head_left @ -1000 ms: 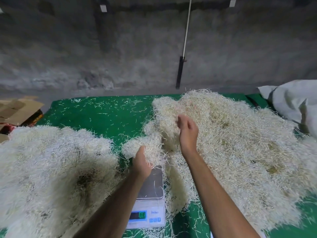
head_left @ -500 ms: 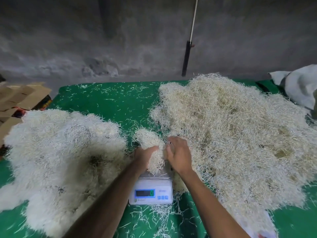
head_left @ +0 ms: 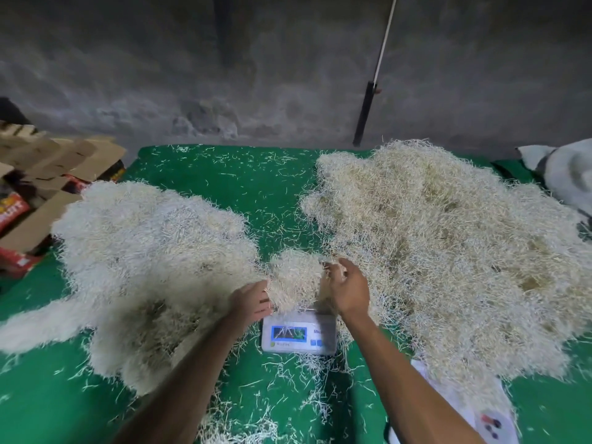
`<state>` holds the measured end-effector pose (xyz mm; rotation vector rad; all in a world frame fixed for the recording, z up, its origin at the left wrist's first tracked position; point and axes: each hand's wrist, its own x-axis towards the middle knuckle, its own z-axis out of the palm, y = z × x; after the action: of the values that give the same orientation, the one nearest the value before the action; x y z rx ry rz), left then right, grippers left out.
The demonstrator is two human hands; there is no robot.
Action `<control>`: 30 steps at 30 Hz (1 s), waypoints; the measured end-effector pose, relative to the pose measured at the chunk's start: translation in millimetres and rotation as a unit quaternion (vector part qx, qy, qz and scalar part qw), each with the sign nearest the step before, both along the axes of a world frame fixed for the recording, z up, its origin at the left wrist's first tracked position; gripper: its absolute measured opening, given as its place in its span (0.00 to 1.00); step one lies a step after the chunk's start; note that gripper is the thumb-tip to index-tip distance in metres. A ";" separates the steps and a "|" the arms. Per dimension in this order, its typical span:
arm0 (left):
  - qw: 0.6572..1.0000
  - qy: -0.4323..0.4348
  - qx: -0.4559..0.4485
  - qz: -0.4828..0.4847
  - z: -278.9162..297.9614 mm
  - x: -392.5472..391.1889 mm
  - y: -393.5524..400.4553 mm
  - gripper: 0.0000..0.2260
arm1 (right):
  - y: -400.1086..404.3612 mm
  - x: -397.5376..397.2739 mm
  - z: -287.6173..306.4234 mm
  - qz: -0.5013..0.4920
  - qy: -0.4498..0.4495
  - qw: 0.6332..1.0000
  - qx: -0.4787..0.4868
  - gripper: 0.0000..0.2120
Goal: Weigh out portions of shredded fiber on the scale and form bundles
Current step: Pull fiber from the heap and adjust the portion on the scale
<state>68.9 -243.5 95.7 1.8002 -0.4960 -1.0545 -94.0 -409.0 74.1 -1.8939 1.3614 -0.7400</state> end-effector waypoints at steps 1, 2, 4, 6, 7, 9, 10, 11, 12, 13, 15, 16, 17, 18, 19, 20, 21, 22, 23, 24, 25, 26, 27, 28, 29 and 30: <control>1.000 -0.018 -0.010 0.002 -7.3 -3.9 13.3 0.20 | 8.6 -8.1 -7.2 -0.042 -0.019 0.999 -0.009 0.14; 0.999 -0.017 -0.025 0.011 -17.6 -9.3 25.0 0.19 | 19.7 -16.4 -16.5 -0.066 -0.038 0.997 -0.006 0.12; 0.995 0.054 -0.037 0.071 -45.9 -18.5 48.0 0.17 | 48.4 -32.3 -44.2 -0.066 -0.058 0.995 0.041 0.09; 0.977 0.154 -0.053 0.135 -76.1 -30.3 70.3 0.16 | 83.6 -48.8 -75.1 -0.040 -0.026 0.992 0.114 0.10; 0.966 0.206 -0.047 0.146 -88.5 -39.7 80.0 0.17 | 101.4 -57.3 -90.0 -0.032 0.008 0.989 0.143 0.09; 0.958 0.257 -0.008 0.128 -109.2 -59.3 100.7 0.20 | 136.0 -72.9 -115.3 -0.038 0.053 0.981 0.184 0.07; 0.955 0.269 0.000 0.126 -118.5 -67.9 112.1 0.21 | 150.2 -79.0 -123.5 -0.037 0.063 0.979 0.190 0.06; 0.949 0.284 -0.006 0.137 -126.3 -75.4 121.2 0.21 | 160.3 -83.8 -128.9 -0.027 0.069 0.981 0.180 0.06; 0.943 0.295 -0.017 0.156 -132.9 -80.5 128.6 0.21 | 166.6 -86.6 -131.3 -0.012 0.081 0.983 0.166 0.06; 0.936 0.303 -0.028 0.178 -135.8 -83.4 132.1 0.20 | 169.5 -88.1 -132.3 -0.003 0.084 0.983 0.160 0.06; 0.932 0.305 -0.039 0.195 -135.2 -86.9 133.6 0.19 | 169.8 -89.1 -130.4 0.002 0.082 0.982 0.172 0.05; 0.932 0.301 -0.038 0.197 -134.2 -87.6 132.1 0.18 | 169.1 -89.3 -129.8 0.002 0.084 0.981 0.174 0.05; 0.934 0.295 -0.036 0.198 -132.8 -88.4 130.7 0.17 | 168.6 -89.1 -129.7 0.000 0.088 0.981 0.171 0.05; 0.935 0.292 -0.033 0.196 -131.3 -89.5 129.9 0.16 | 168.8 -88.8 -129.9 -0.001 0.092 0.982 0.167 0.05; 0.936 0.291 -0.032 0.196 -130.5 -90.2 130.0 0.15 | 169.4 -88.1 -130.1 -0.004 0.092 0.982 0.163 0.05; 0.936 0.291 -0.032 0.197 -131.0 -90.4 130.2 0.15 | 169.8 -87.6 -130.0 -0.005 0.093 0.982 0.162 0.05; 0.935 0.291 -0.032 0.199 -132.4 -90.0 130.4 0.15 | 169.9 -87.2 -130.9 -0.007 0.091 0.982 0.165 0.05; 0.935 0.291 -0.033 0.201 -134.5 -88.9 130.7 0.15 | 169.7 -86.5 -131.7 -0.011 0.087 0.981 0.170 0.04; 0.934 0.292 -0.034 0.203 -136.8 -88.0 130.6 0.15 | 169.7 -86.1 -132.4 -0.016 0.083 0.981 0.175 0.04; 0.934 0.292 -0.033 0.204 -139.6 -87.4 131.0 0.15 | 169.9 -85.7 -132.1 -0.020 0.082 0.980 0.180 0.04; 0.934 0.291 -0.033 0.203 -142.1 -86.7 130.8 0.15 | 170.0 -85.6 -131.3 -0.024 0.083 0.979 0.182 0.04; 0.935 0.288 -0.032 0.204 -143.9 -86.2 130.4 0.16 | 169.3 -85.0 -130.1 -0.028 0.086 0.979 0.184 0.04; 0.935 0.287 -0.033 0.207 -145.0 -85.6 129.5 0.16 | 167.6 -84.2 -129.1 -0.030 0.089 0.978 0.187 0.05; 0.934 0.287 -0.035 0.211 -145.1 -85.3 128.4 0.15 | 165.2 -83.4 -127.3 -0.026 0.093 0.977 0.192 0.06; 0.933 0.287 -0.039 0.215 -144.4 -84.7 125.7 0.15 | 161.8 -81.8 -124.4 -0.015 0.100 0.976 0.195 0.07; 0.932 0.284 -0.045 0.219 -142.0 -83.4 120.5 0.15 | 157.7 -79.2 -120.6 -0.004 0.105 0.975 0.194 0.07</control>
<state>-14.5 -123.0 -46.3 1.3449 0.2015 -1.1410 -173.2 -251.3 -46.4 -1.6855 1.5153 -0.2539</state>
